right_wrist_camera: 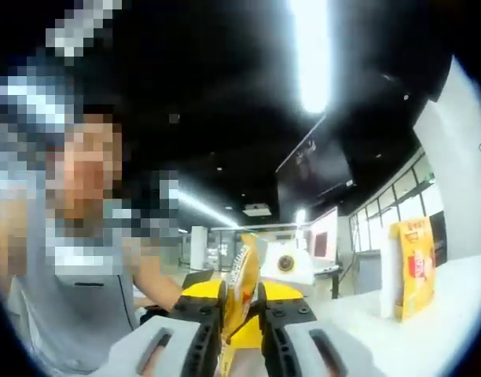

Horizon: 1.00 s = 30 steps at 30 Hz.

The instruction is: Tear open the coffee pouch, take out the coffee, and pour the coffee from the pouch into the cup

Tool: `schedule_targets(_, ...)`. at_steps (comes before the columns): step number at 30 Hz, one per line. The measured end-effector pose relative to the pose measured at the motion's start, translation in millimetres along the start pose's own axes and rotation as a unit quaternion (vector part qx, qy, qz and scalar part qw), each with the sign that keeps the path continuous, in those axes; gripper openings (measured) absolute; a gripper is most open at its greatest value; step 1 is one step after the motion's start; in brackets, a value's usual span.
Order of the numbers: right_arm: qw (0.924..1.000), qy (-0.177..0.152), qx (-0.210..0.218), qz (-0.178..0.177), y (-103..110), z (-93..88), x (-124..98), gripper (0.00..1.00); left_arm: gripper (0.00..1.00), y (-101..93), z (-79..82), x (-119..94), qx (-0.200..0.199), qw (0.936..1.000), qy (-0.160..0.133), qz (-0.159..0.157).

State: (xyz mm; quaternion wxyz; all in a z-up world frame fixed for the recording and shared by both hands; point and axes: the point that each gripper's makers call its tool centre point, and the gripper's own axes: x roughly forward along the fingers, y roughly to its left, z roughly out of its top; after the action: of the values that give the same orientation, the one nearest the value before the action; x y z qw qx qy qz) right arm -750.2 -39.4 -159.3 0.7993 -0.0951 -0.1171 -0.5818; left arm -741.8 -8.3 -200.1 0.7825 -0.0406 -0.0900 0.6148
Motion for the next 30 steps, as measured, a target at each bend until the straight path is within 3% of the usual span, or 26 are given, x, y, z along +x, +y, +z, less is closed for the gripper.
schedule_targets(3, 1.0000, 0.003, 0.000, -0.007, -3.9, 1.1, -2.0, 0.15, 0.11, -0.3, -0.5, 0.2, 0.002, 1.0000, -0.005, 0.005)
schedule_targets(4, 0.9999, 0.001, -0.001, -0.010, -6.2, 2.8, -3.7, 0.13, 0.11, 3.5, 2.5, 0.2, 0.022, 0.9995, -0.015, 0.015)
schedule_targets(7, 0.9988, -0.016, -0.011, -0.045, -19.5, 13.3, -11.7, 0.08, 0.12, 25.7, 15.4, -2.4, 0.092, 0.9906, -0.059, 0.082)
schedule_targets(10, 0.9954, -0.022, -0.015, -0.092, -34.8, 19.2, -21.2, 0.07, 0.17, 38.8, 15.4, -6.1, 0.101, 0.9870, -0.053, 0.113)
schedule_targets(15, 0.9828, -0.032, -0.002, -0.182, -64.6, 23.0, -32.7, 0.06, 0.23, 64.1, 13.1, -10.4, 0.156, 0.9687, -0.029, 0.191)
schedule_targets(17, 0.9800, -0.032, 0.002, -0.196, -68.3, 21.5, -32.3, 0.06, 0.25, 67.4, 12.2, -10.6, 0.170, 0.9635, -0.025, 0.205)
schedule_targets(21, 0.9771, -0.029, 0.004, -0.211, -72.4, 15.6, -30.0, 0.06, 0.22, 80.8, 10.3, -16.1, 0.205, 0.9445, -0.002, 0.257)
schedule_targets(25, 0.9790, -0.023, -0.003, -0.202, -70.7, 11.7, -26.9, 0.07, 0.12, 80.3, 8.7, -17.0, 0.170, 0.9536, -0.003, 0.249)
schedule_targets(26, 0.9856, -0.025, -0.001, -0.167, -61.0, 11.7, -22.9, 0.08, 0.11, 77.1, 7.9, -17.0, 0.147, 0.9611, -0.003, 0.234)
schedule_targets(27, 0.9850, -0.026, 0.000, -0.171, -62.5, 12.9, -25.3, 0.09, 0.11, 71.4, 7.6, -17.0, 0.126, 0.9696, -0.003, 0.210)
schedule_targets(28, 0.9851, -0.028, -0.001, -0.170, -62.8, 14.5, -26.9, 0.14, 0.11, 68.8, 7.2, -16.9, 0.117, 0.9729, -0.003, 0.200)
schedule_targets(30, 0.9874, -0.044, 0.008, -0.151, -57.8, 21.3, -28.2, 0.21, 0.11, 59.3, 2.6, -15.9, 0.053, 0.9856, 0.003, 0.161)
